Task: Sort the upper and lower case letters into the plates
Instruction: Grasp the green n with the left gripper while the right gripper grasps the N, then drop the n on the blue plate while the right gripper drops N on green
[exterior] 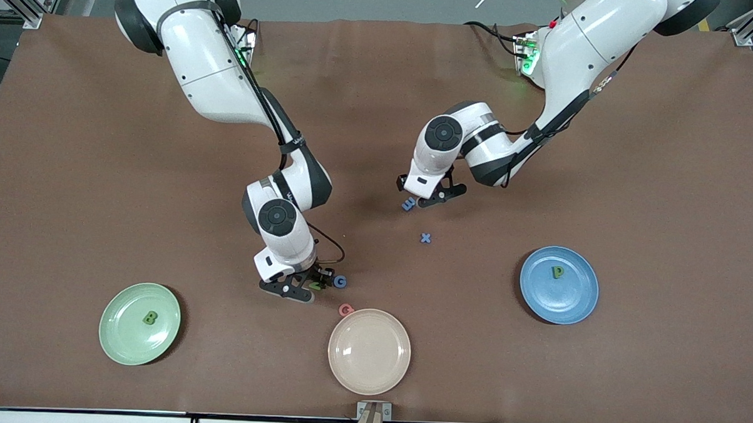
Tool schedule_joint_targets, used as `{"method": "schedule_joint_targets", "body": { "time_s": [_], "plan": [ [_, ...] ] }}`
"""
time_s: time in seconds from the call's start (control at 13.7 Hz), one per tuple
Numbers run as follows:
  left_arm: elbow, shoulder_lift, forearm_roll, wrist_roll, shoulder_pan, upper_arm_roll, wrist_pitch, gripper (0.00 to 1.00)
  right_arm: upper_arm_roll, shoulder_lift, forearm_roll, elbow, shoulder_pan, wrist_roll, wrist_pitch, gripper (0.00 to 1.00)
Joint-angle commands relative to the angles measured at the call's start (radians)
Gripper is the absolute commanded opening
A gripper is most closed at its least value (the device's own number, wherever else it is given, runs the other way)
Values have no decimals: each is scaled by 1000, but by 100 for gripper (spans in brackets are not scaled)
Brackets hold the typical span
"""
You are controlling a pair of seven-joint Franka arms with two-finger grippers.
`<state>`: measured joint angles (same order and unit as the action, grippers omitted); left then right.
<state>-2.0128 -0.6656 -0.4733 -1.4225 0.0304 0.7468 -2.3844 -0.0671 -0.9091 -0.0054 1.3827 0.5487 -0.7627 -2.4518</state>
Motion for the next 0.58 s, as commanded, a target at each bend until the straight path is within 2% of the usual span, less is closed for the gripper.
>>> {"method": "schedule_joint_targets", "body": {
  "time_s": [0.0,0.22,0.29,0.44,0.51],
  "plan": [
    [-10,-23,-41,-38,-10,0,-33,79,-8,-4,5,12,16,-21,-18,57],
    [-7,-55,-45,-39,-7,-3,-79,72,-8,-5,5,12,16,-21,-24,42],
    [-10,-57,-45,-38,-9,-6,-79,69,-8,-5,5,10,14,-21,-24,33],
    [-10,-62,-45,-33,-9,-7,-79,57,-10,-4,7,10,10,-21,-20,15],
    [-9,-62,-45,-30,-9,-7,-78,48,-10,-1,7,6,2,-20,-15,8]
  ]
}}
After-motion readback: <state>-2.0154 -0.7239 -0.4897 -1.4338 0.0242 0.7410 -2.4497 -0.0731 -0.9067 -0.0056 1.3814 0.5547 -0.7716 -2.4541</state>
